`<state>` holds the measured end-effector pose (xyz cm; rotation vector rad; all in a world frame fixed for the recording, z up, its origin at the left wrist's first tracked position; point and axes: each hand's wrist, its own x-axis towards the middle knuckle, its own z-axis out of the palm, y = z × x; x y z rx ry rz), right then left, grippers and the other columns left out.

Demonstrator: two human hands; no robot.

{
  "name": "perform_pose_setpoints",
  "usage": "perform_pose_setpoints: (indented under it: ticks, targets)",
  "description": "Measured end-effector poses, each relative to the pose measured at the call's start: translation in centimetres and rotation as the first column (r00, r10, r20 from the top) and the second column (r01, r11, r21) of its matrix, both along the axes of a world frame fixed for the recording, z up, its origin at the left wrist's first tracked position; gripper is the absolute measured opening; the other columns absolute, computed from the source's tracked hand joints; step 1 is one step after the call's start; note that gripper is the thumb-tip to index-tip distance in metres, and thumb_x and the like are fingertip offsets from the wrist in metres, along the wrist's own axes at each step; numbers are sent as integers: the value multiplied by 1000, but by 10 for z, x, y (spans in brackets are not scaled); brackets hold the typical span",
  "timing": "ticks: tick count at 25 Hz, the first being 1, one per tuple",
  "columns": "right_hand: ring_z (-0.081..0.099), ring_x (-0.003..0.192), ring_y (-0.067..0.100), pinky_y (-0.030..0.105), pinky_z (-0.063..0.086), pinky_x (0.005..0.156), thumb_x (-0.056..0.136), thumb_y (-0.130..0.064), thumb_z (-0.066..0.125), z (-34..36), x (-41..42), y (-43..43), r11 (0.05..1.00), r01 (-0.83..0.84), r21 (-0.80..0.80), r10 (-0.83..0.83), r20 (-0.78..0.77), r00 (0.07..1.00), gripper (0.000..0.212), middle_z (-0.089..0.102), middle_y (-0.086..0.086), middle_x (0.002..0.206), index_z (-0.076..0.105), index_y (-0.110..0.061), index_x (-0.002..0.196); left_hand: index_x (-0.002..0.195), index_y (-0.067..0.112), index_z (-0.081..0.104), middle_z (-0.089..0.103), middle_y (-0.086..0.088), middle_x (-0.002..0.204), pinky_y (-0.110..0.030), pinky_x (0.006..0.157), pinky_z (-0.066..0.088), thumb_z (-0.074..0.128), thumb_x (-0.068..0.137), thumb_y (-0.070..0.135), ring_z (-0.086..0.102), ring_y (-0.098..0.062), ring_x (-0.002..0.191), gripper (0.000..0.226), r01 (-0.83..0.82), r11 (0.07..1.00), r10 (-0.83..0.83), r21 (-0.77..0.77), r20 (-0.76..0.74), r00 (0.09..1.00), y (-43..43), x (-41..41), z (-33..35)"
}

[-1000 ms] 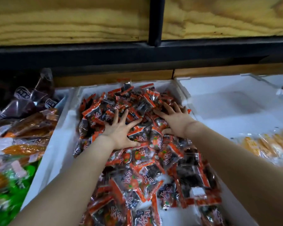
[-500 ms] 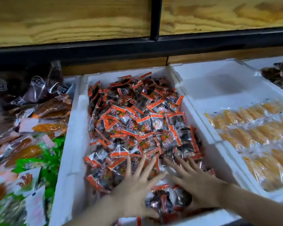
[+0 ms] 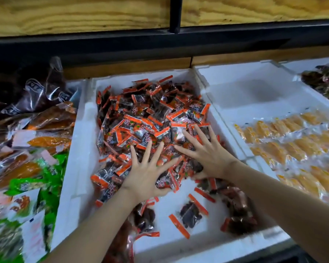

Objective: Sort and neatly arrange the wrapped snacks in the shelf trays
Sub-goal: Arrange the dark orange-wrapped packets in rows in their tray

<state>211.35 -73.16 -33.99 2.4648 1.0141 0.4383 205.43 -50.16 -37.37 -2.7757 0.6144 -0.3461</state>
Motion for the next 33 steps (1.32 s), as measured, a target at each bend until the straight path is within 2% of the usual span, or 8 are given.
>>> perform_pose_setpoints:
  ticks: [5,9,13,17,21,24,28,33]
  targets:
    - [33,128,54,72,26,96,51,-87,52,1,51,10,998,-35,44,31,93,995,111,33,21,148,27,-34,145,143,46,17,20,-15,154,-79,93,21,24,66,84,28,-52,134,86,-35,999,31,27,138,990,18,54,8]
    - [38,125,54,72,32,92,52,-87,51,4,91,19,994,-55,94,38,174,984,110,35,19,147,23,-35,144,143,48,18,17,-15,154,-78,92,25,26,68,82,28,-51,134,83,-71,997,73,-17,219,973,26,96,16]
    - [43,121,54,71,36,88,58,-87,31,9,123,24,991,-38,125,17,166,986,97,42,17,144,29,-38,142,139,56,-15,-16,-10,154,-74,102,12,21,69,85,0,-47,142,84,-109,993,114,-38,183,977,37,131,21]
    - [30,130,54,70,28,96,59,-85,48,17,141,32,989,27,144,-43,107,993,99,23,13,154,21,-43,145,129,57,-31,-38,-7,145,-68,108,5,20,68,86,-19,-42,141,84,-190,982,189,1,77,979,38,151,34]
    - [4,140,49,66,9,107,68,-84,42,29,134,33,988,110,108,-106,-42,993,99,-9,7,158,-5,-44,146,131,56,-29,-37,-6,148,-68,109,2,28,75,83,-23,-42,140,84,-219,975,220,21,-32,975,35,149,46]
    - [3,141,45,65,7,108,68,-85,40,35,122,33,986,155,67,-150,-73,986,103,1,7,158,-4,-37,148,139,53,-21,-42,-5,142,-69,107,-1,37,80,76,-26,-42,139,85,-243,970,240,4,-163,957,27,137,56]
    - [4,143,37,62,6,110,79,-73,42,49,98,22,974,225,25,-220,-141,965,96,7,5,157,-7,-28,149,146,47,-13,-25,-9,156,-68,109,0,45,87,65,-19,-39,142,85,-264,964,263,23,-225,938,13,109,66]
    - [15,142,26,44,14,115,93,-49,45,51,34,7,944,159,289,-86,-250,964,71,16,5,155,13,-20,149,150,34,10,4,-6,158,-58,114,2,45,97,37,4,-28,145,63,-202,970,170,-134,-217,961,2,53,76]
